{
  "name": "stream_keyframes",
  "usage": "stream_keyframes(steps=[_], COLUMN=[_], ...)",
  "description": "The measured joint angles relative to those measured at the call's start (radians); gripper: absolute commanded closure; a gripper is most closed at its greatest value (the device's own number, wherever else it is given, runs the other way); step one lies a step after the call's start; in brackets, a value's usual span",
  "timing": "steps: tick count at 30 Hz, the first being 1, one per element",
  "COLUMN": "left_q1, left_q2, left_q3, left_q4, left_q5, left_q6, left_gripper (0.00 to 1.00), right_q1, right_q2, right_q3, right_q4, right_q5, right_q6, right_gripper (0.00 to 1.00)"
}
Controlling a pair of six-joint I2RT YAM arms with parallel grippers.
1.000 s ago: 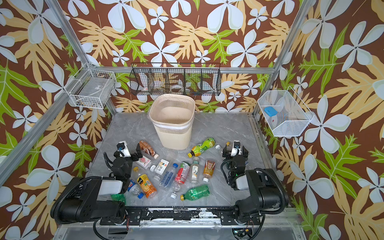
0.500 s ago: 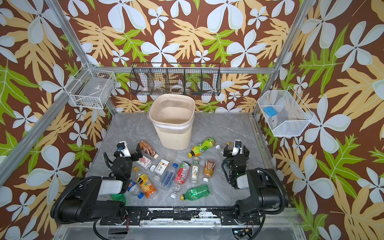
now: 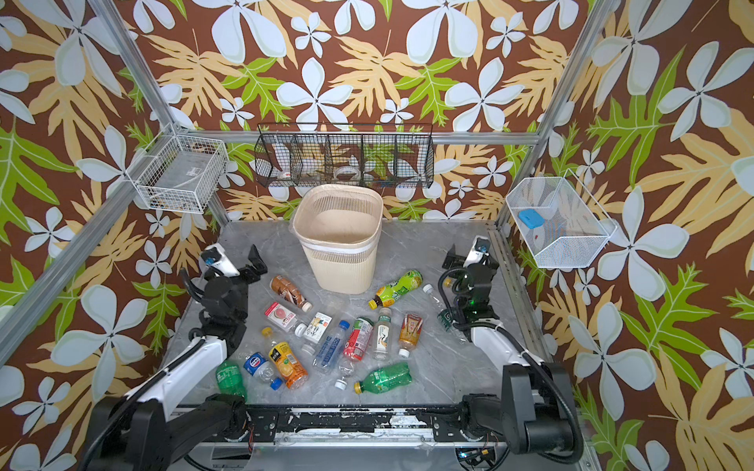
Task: Throw the plastic bottles in the bin
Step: Pick up the plastic bottle from the middle-right of the table.
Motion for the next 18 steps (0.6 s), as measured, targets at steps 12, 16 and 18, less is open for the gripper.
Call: stream_keyframes(steps=[12,16,18], left_q1=[0.0,0.0,0.0], left_q2=[-0.237,-0.366,-0.414], left_q3=[-0.048,-0.155,-0.185], left_q4=[-0.534,-0.558,-0.561], left_q5=[0.241,0.24,0.231], left_q6=[-0.209,-0.275,-0.29], left_gripper=[0.0,0.0,0.0], right_q1=[0.042,0.069,0.07], right_q2=[-0.126,-0.146,-0.147], right_q3=[0.005,-0.017,-0.04], right_q4=[-0.589,-0.748,-0.8], right_q5=[-0.309,-0.275,-0.253], right_q6=[0.143,0.149,0.157], right_gripper=[0.0,0.02,0.03])
